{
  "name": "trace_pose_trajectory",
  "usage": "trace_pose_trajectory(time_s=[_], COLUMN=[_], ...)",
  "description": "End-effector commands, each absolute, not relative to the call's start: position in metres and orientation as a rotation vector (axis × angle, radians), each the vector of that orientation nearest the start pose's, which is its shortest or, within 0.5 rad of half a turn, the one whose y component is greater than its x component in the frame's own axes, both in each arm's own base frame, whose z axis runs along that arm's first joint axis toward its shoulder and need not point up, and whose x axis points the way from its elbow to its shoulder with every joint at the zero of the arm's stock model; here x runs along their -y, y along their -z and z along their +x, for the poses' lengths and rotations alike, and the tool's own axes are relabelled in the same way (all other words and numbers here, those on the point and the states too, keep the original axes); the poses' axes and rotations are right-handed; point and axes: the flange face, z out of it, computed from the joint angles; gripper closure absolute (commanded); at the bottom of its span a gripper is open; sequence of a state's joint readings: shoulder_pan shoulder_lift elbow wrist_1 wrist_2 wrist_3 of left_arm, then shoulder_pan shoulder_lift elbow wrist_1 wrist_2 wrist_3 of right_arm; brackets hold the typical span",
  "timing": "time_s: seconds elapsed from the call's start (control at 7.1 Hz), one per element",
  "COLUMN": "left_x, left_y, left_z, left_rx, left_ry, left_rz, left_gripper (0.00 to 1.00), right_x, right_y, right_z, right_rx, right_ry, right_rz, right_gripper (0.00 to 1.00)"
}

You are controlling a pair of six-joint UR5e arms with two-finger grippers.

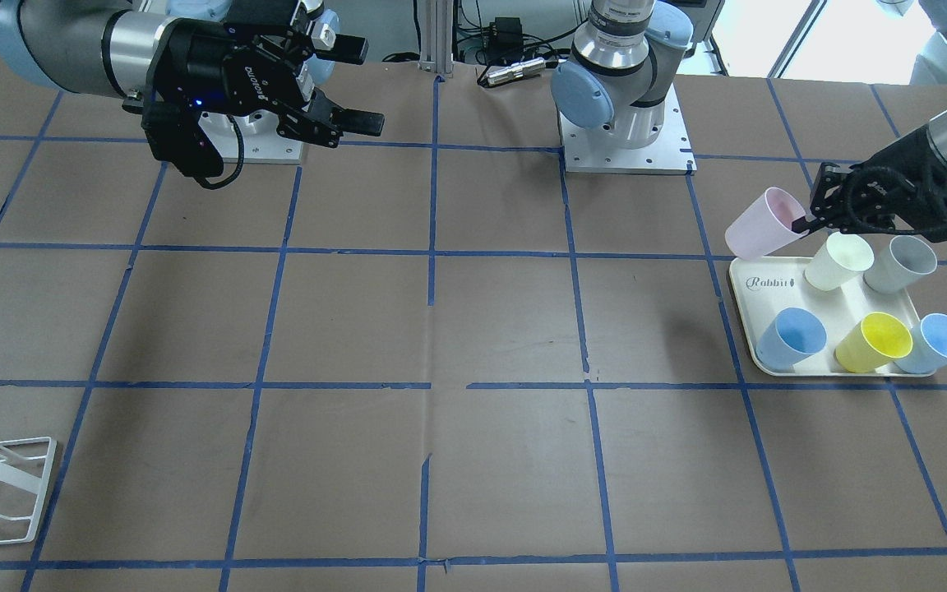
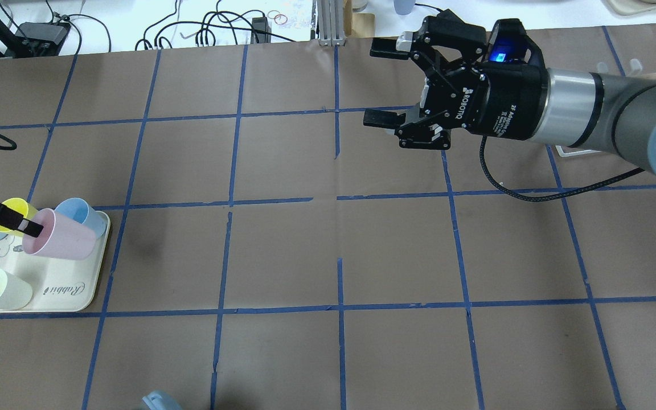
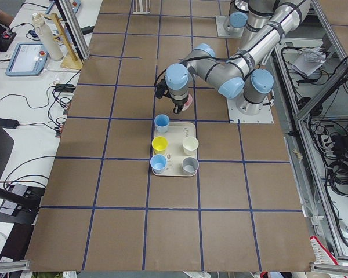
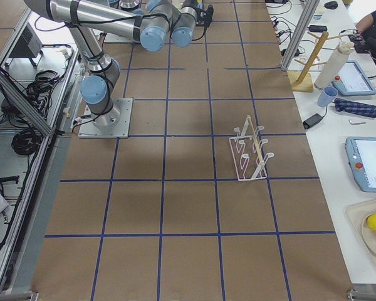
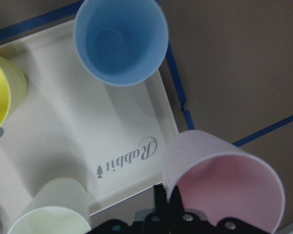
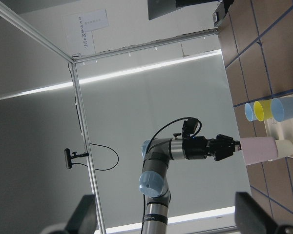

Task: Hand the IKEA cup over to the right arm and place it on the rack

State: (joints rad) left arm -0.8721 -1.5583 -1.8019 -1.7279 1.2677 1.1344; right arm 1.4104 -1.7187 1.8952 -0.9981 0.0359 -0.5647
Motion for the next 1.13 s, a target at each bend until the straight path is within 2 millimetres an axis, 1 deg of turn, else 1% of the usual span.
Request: trace_pose_trajectory(time_s=[0.0,0.14,0.28,0.42,0.56,0.7,0.85,0.99], left_x=[0.451,0.458,0.462,0.467,0.468,0.465,0.462,0.455], left_y=[-0.403,-0.414,-0.421,-0.429,-0.439,-0.452,-0.463,-0.466], left_z=[0.059,0.005,-0.042,-0.080,-0.103,-0.118,-0.125,-0.144], left_rx=[-3.796,-3.857,-3.935,-4.012,-4.075,-4.175,-4.269,-4.343], left_ry=[0.132,0.182,0.191,0.206,0.202,0.221,0.273,0.259], left_rz=[0.658,0.706,0.710,0.709,0.717,0.663,0.567,0.539], left_gripper=[1.00,1.00,1.00,1.00,1.00,1.00,1.00,1.00], right_x=[0.429,0.429,0.430,0.432,0.436,0.438,0.439,0.440], right_y=[-0.449,-0.449,-0.448,-0.447,-0.441,-0.440,-0.440,-0.440], right_z=[0.171,0.171,0.170,0.170,0.169,0.167,0.163,0.161], right_rx=[-1.520,-1.522,-1.519,-1.516,-1.515,-1.514,-1.513,-1.513], right_ry=[-0.017,-0.009,-0.008,-0.007,-0.017,-0.012,-0.008,-0.009], right_rz=[0.283,0.275,0.278,0.279,0.290,0.294,0.303,0.309], right_gripper=[0.00,0.00,0.00,0.00,0.00,0.00,0.00,0.00])
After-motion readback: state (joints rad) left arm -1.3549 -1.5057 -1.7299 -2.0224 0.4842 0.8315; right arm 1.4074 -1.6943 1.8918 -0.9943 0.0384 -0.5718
